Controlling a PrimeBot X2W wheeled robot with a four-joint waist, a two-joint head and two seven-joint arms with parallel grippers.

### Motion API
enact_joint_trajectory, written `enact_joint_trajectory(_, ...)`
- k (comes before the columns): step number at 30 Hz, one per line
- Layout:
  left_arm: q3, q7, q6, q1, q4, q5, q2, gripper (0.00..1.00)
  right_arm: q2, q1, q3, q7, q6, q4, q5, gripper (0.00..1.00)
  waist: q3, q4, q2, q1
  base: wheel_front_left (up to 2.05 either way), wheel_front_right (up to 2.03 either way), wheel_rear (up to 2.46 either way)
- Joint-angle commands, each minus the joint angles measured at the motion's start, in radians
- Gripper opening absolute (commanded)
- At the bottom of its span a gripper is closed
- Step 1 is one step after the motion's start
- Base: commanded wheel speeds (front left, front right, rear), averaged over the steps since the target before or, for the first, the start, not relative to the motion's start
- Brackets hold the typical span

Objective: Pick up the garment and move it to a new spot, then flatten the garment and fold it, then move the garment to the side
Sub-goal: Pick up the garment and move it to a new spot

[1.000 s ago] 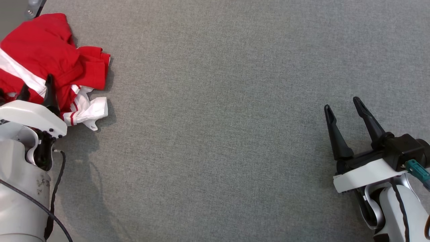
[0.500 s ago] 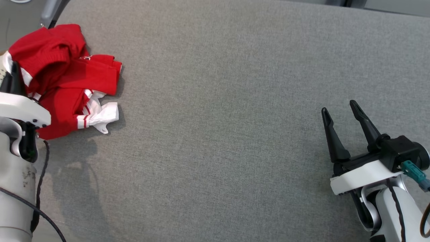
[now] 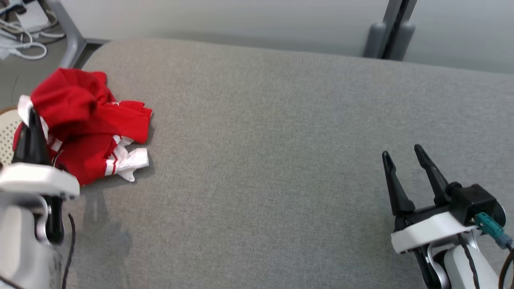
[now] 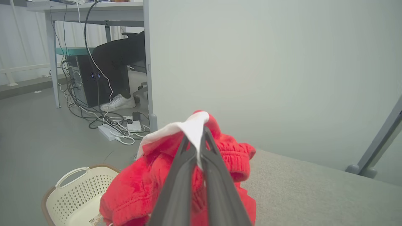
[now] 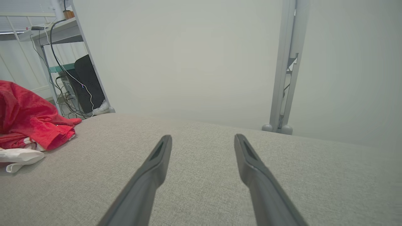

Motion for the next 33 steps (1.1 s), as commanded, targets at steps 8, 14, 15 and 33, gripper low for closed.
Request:
enact_joint_trajectory(8,0.013,0.104,0.124,0.379,-0.462,0.016,-0.05,0.0,0.014,0.092,-0.034,-0.007,0.002,-0.023,-0.003,1.0,-0.114,-0.053,0.0,0.0,0.0,0.0,0.0)
enact_joint_trajectory(14,0.011,0.173,0.172,0.525,-0.685,0.015,-0.077,0.0,0.013,0.113,-0.025,-0.007,0.002,-0.028,-0.005,1.0,-0.135,-0.091,0.0,0.0,0.0,0.0,0.0)
enact_joint_trajectory(15,0.01,0.181,0.178,0.539,-0.712,0.017,-0.079,0.0,0.012,0.113,-0.027,-0.007,0.002,-0.03,-0.004,1.0,-0.136,-0.097,0.0,0.0,0.0,0.0,0.0)
enact_joint_trajectory(33,-0.197,0.249,0.088,0.424,-0.852,0.044,-0.109,0.0,0.01,0.057,-0.026,-0.007,0.002,-0.063,-0.007,1.0,-0.017,-0.305,0.0,0.0,0.0,0.0,0.0)
